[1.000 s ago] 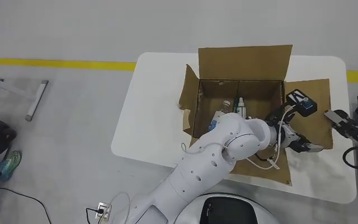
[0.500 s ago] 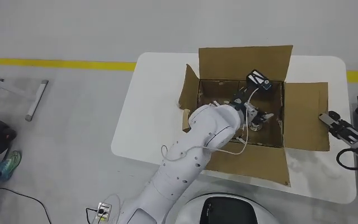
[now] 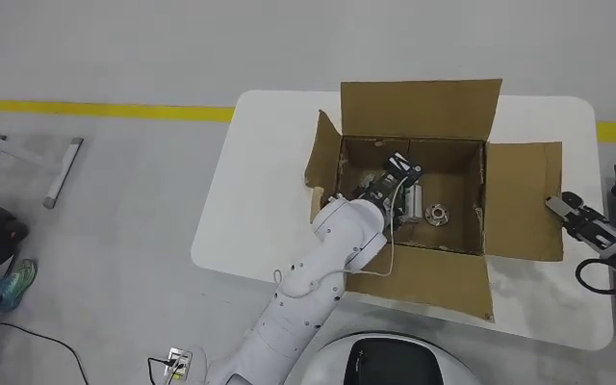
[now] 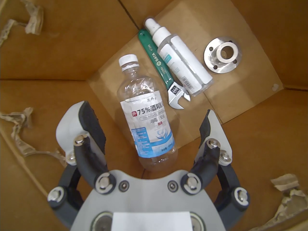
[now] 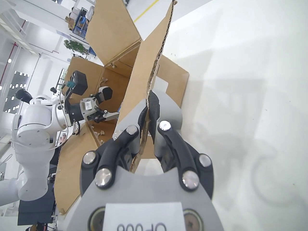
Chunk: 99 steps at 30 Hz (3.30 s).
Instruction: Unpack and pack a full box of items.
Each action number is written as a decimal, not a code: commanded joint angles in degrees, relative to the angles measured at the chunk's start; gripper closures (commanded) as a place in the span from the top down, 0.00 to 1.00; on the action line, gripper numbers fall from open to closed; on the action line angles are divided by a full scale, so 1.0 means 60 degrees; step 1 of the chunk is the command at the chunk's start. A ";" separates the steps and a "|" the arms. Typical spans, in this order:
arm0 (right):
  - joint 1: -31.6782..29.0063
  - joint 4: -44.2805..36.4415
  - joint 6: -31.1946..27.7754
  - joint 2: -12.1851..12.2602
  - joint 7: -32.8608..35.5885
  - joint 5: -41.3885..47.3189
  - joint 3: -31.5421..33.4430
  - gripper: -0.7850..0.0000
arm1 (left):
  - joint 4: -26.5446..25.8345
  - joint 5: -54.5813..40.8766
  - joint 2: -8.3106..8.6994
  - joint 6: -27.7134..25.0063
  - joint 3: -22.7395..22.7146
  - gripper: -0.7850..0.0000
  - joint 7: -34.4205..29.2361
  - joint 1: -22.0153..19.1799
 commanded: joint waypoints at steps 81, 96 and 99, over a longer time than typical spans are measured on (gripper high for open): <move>-0.0248 -0.0016 -0.0280 0.0093 -0.0488 -0.0243 0.0659 0.00 | -0.6254 -0.0848 0.0335 0.1624 -0.3483 0.00 -0.2840 0.0920; -0.0378 0.0057 -0.0435 0.0100 -0.0423 -0.0240 0.0765 0.00 | -0.4914 -0.0047 0.0609 0.1510 -0.4782 0.00 -0.2833 0.1709; -0.0388 0.0069 -0.0444 0.0102 -0.0414 -0.0261 0.0743 0.00 | -0.4245 0.0114 0.0631 0.1590 -0.4688 0.00 -0.2729 0.1829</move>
